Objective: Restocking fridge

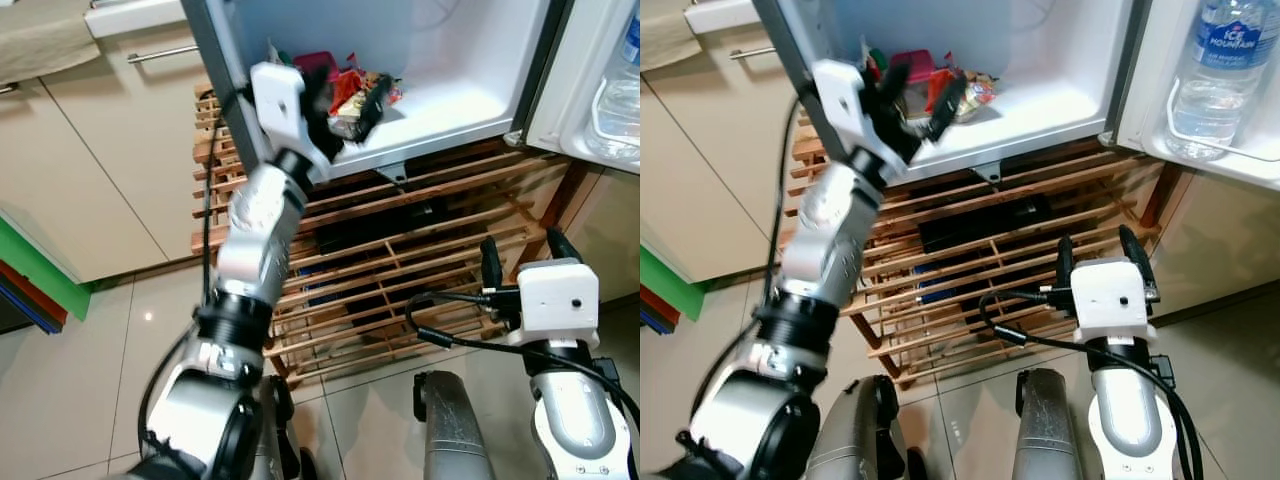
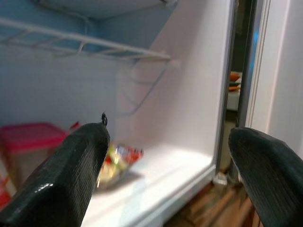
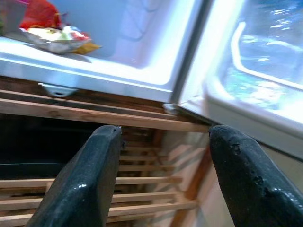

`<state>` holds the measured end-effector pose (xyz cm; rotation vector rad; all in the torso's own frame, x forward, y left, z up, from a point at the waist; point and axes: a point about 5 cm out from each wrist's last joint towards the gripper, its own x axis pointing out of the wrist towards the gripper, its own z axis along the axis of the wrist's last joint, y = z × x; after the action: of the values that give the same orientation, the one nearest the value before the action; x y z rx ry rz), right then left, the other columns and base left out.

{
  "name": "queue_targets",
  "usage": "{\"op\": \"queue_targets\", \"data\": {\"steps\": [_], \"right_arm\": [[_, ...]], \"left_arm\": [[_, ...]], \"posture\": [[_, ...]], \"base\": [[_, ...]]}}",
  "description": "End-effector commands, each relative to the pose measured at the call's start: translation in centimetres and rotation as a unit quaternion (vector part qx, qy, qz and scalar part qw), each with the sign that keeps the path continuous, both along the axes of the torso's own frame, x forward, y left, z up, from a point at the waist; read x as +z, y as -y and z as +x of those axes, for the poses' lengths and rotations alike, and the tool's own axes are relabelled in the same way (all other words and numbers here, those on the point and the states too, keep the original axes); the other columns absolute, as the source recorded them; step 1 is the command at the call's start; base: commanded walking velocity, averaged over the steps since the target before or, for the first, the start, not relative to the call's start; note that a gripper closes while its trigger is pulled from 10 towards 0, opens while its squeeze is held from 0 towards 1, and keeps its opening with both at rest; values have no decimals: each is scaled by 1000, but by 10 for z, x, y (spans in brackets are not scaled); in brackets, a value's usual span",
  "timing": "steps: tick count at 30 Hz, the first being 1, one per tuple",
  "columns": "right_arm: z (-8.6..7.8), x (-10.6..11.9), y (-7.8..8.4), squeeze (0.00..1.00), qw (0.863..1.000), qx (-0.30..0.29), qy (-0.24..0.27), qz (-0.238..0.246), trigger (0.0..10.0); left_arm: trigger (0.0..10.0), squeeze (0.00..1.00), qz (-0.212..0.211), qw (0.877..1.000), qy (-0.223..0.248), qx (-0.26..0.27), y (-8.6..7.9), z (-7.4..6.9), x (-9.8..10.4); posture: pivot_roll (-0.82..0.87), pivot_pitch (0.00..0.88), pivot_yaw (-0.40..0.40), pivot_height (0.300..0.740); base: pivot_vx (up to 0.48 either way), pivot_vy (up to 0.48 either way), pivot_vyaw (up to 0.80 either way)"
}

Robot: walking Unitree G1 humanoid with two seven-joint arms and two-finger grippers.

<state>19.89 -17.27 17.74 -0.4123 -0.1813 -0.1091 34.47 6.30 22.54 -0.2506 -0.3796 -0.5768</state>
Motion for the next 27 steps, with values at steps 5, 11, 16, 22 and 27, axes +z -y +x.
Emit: {"op": "queue_targets", "data": {"steps": [5, 11, 16, 22, 27], "right_arm": [[7, -5, 6, 0, 1000, 0, 4, 12, 10000], [14, -15, 13, 0, 999, -5, -11, 36, 10000], [21, -16, 13, 0, 999, 6, -7, 42, 10000], [41, -20, 13, 0, 998, 14, -12, 57, 10000], [51, -23, 13, 122, 996, 14, -18, 84, 10000]], "left_arm": [[10000, 0, 52, 997, -53, 30, -25, -38, -30], [10000, 0, 107, 980, -90, 143, -68, -58, -59], [10000, 0, 101, 941, -170, 273, -97, -61, -81], [10000, 0, 98, 948, -145, 266, -75, -54, -70], [10000, 0, 131, 952, -102, 258, -69, -47, -54]], "posture": [[-216, 0, 127, 583], [-155, 0, 94, 583], [-136, 0, 70, 583], [-115, 0, 58, 588], [-111, 0, 66, 618]], "base": [[0, 0, 0], [0, 0, 0], [0, 0, 0], [0, 0, 0], [0, 0, 0]]}}
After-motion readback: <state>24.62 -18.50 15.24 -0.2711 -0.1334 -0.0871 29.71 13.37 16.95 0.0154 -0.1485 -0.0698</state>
